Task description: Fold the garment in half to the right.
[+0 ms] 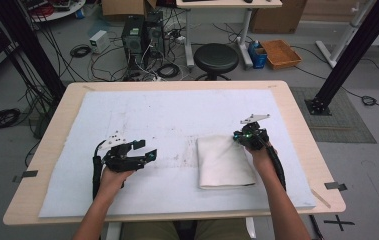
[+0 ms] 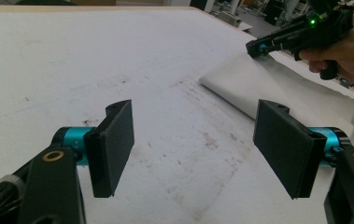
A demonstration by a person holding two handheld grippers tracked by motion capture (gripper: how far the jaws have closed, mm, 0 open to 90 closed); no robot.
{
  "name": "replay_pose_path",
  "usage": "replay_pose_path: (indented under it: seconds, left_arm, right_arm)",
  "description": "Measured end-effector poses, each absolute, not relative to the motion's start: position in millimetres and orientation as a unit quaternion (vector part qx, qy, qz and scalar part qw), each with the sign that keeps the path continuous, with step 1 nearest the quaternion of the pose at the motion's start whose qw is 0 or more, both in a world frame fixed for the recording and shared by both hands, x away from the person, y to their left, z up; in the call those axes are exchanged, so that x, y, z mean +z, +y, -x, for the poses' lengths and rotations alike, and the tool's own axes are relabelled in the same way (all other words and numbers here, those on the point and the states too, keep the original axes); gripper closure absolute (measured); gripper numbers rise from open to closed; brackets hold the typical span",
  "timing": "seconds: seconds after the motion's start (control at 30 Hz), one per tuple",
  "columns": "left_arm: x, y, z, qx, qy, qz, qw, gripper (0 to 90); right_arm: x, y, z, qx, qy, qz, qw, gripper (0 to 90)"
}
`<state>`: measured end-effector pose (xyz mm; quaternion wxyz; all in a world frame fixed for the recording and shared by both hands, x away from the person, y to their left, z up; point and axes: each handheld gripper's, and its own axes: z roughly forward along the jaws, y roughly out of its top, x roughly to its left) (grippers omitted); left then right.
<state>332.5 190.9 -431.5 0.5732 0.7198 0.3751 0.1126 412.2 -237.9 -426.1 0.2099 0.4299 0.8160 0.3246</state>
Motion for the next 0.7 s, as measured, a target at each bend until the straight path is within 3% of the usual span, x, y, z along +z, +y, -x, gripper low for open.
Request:
replay_pose_path:
  seconds: [0.1,0.2,0.23,0.33,0.47,0.53,0.63,0.7]
  left_arm:
    - [-432,192,-332,0.115,0.375,-0.717,0.577,29.1]
    - [-432,194,-332,0.117,0.383,-0.71,0.58,29.1]
    - [-432,195,-332,0.117,0.382,-0.711,0.578,29.2]
    - [-433,195,-332,0.117,0.382,-0.71,0.58,29.2]
    - [-433,194,-333,0.113,0.38,-0.713,0.579,29.1]
    - [-433,194,-332,0.115,0.379,-0.711,0.581,29.1]
    - [-432,194,-332,0.114,0.379,-0.711,0.581,29.1]
    - [-432,195,-332,0.115,0.379,-0.711,0.581,29.1]
  right_arm:
    - [-428,-241,-412,0.311,0.81,-0.439,0.233,84.5]
    - [-429,-246,-410,0.308,0.803,-0.458,0.223,60.3]
    - [-425,-249,-407,0.318,0.794,-0.464,0.231,57.8]
    - [-409,-255,-390,0.369,0.787,-0.429,0.247,63.2]
    - [-415,-249,-376,0.355,0.836,-0.376,0.184,66.6]
    - [-427,-245,-374,0.309,0.856,-0.366,0.193,64.9]
    - [-435,-255,-376,0.338,0.837,-0.396,0.168,56.0]
    - [-432,-261,-371,0.361,0.827,-0.401,0.156,54.9]
